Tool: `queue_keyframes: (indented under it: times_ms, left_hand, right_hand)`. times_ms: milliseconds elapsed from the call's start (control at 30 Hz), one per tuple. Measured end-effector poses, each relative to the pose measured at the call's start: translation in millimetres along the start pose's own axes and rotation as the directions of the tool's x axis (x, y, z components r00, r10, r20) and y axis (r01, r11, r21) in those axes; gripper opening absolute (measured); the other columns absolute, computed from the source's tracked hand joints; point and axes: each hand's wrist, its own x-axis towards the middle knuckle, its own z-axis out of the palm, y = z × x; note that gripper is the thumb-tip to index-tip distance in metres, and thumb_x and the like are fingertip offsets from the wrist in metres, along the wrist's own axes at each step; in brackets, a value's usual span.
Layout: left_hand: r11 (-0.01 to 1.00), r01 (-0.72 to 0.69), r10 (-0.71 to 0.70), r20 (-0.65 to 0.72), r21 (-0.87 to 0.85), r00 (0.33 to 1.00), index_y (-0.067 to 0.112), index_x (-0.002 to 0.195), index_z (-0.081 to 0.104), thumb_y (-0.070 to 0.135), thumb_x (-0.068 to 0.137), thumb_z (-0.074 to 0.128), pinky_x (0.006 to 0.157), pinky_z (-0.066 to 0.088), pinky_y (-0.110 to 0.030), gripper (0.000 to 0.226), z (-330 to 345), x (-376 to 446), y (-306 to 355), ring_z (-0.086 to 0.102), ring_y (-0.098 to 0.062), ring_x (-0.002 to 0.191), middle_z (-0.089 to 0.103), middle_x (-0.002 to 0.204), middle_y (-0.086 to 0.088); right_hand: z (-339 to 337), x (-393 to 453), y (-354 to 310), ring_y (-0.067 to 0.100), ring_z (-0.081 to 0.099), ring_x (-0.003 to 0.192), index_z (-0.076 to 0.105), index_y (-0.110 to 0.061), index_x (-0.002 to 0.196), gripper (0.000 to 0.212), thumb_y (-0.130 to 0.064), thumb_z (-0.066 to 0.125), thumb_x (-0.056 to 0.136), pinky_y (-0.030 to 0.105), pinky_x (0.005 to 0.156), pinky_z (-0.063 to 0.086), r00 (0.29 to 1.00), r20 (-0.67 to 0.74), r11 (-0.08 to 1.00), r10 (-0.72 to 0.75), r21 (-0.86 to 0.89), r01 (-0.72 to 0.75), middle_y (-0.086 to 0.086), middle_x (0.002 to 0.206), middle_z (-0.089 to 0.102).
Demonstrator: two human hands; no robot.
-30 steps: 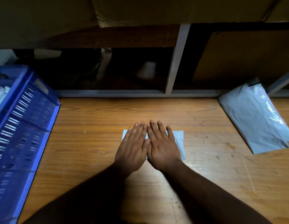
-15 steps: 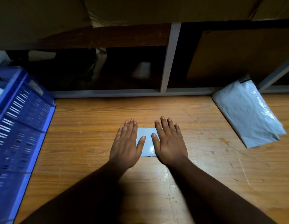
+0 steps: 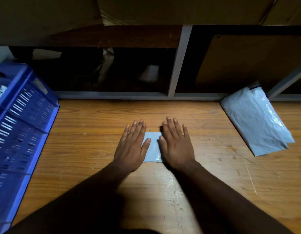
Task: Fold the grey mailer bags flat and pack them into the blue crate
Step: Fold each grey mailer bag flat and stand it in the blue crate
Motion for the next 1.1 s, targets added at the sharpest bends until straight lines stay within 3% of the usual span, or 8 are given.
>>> queue_keyframes:
  times_ms: [133, 300, 500, 700, 800, 900, 1000, 1100]
  left_hand:
    - [0.997, -0.079, 0.079, -0.003, 0.003, 0.997, 0.008, 0.159, 0.032, 0.039, 0.11, 0.005, 0.127, 0.017, -0.043, 0.064, 16, -1, 13, 0.02, -0.021, 0.156, 0.026, 0.167, -0.006]
    - [0.997, -0.076, 0.076, 0.022, -0.001, 0.997, 0.007, 0.159, 0.03, 0.038, 0.11, 0.004, 0.125, 0.024, -0.046, 0.063, 17, -1, 14, 0.017, -0.021, 0.157, 0.026, 0.167, -0.007]
    - [0.996, -0.025, 0.015, 0.116, 0.083, 0.993, 0.017, 0.164, 0.003, 0.064, 0.1, -0.012, 0.129, 0.002, -0.038, 0.081, 12, -6, -2, -0.005, -0.014, 0.158, -0.002, 0.171, 0.002]
    - [0.991, 0.126, -0.129, 0.081, 0.042, 0.988, 0.02, 0.165, 0.009, 0.059, 0.101, 0.006, 0.128, -0.003, -0.036, 0.074, 6, -24, -20, 0.003, -0.013, 0.158, 0.007, 0.172, 0.003]
    - [0.995, 0.092, -0.093, -0.025, -0.041, 0.995, 0.018, 0.15, 0.047, 0.057, 0.095, 0.034, 0.126, 0.005, -0.04, 0.068, -12, -21, -34, 0.042, -0.019, 0.143, 0.05, 0.152, -0.001]
    - [0.987, 0.1, -0.092, 0.072, -0.124, 0.993, 0.027, 0.135, 0.06, 0.049, 0.084, 0.053, 0.117, 0.017, -0.039, 0.057, -41, -10, -44, 0.056, -0.013, 0.12, 0.064, 0.121, 0.01]
    - [0.956, 0.091, -0.015, 0.263, -0.279, 0.965, 0.032, 0.104, 0.073, 0.031, 0.088, 0.071, 0.095, 0.042, -0.032, 0.016, -66, -11, -58, 0.058, 0.002, 0.093, 0.063, 0.099, 0.017]
    - [0.91, 0.097, 0.002, 0.237, -0.404, 0.971, 0.03, 0.092, 0.072, 0.024, 0.091, 0.073, 0.084, 0.051, -0.029, 0.007, -93, -29, -73, 0.061, 0.002, 0.094, 0.066, 0.1, 0.015]
  right_hand:
    - [23, 1, -20, 0.025, 0.007, 0.16, 0.024, -0.013, 0.163, 0.06, -0.037, 0.019, 0.108, 0.049, 0.128, 0.007, 0.997, 0.037, 0.998, -0.061, -0.002, 0.061, 0.004, 0.172, 0.014]
    - [27, 0, -16, 0.026, 0.007, 0.16, 0.025, -0.011, 0.163, 0.06, -0.036, 0.02, 0.109, 0.052, 0.127, 0.013, 0.996, 0.06, 0.998, -0.059, -0.028, 0.061, 0.007, 0.171, 0.017]
    - [19, -19, 3, 0.018, -0.002, 0.16, 0.013, -0.019, 0.166, 0.066, -0.052, 0.014, 0.109, 0.046, 0.129, -0.002, 0.998, 0.04, 0.998, 0.048, -0.033, -0.046, -0.001, 0.173, 0.005]
    - [7, -32, 11, 0.016, -0.015, 0.158, 0.003, -0.02, 0.166, 0.07, -0.058, 0.009, 0.107, 0.042, 0.127, -0.011, 0.988, 0.088, 0.992, 0.123, 0.017, -0.125, -0.003, 0.173, -0.007]
    - [-9, -36, 7, 0.027, 0.007, 0.158, 0.042, -0.016, 0.15, 0.065, -0.059, 0.033, 0.101, 0.052, 0.128, 0.008, 0.991, 0.048, 0.987, 0.127, 0.089, -0.131, 0.005, 0.168, 0.022]
    - [-26, -37, 1, 0.024, 0.05, 0.124, 0.057, -0.021, 0.111, 0.044, -0.055, 0.06, 0.083, 0.056, 0.119, 0.026, 0.994, 0.007, 0.978, 0.112, 0.177, -0.111, -0.002, 0.119, 0.058]
    - [-34, -41, -11, 0.019, 0.054, 0.103, 0.063, -0.024, 0.117, 0.046, -0.048, 0.069, 0.079, 0.041, 0.108, 0.036, 0.999, -0.024, 0.966, 0.049, 0.255, -0.041, -0.006, 0.109, 0.064]
    - [-35, -37, -27, 0.013, 0.051, 0.103, 0.068, -0.023, 0.126, 0.05, -0.046, 0.065, 0.082, 0.042, 0.103, 0.04, 0.999, -0.014, 0.95, -0.04, 0.309, 0.043, -0.002, 0.111, 0.069]
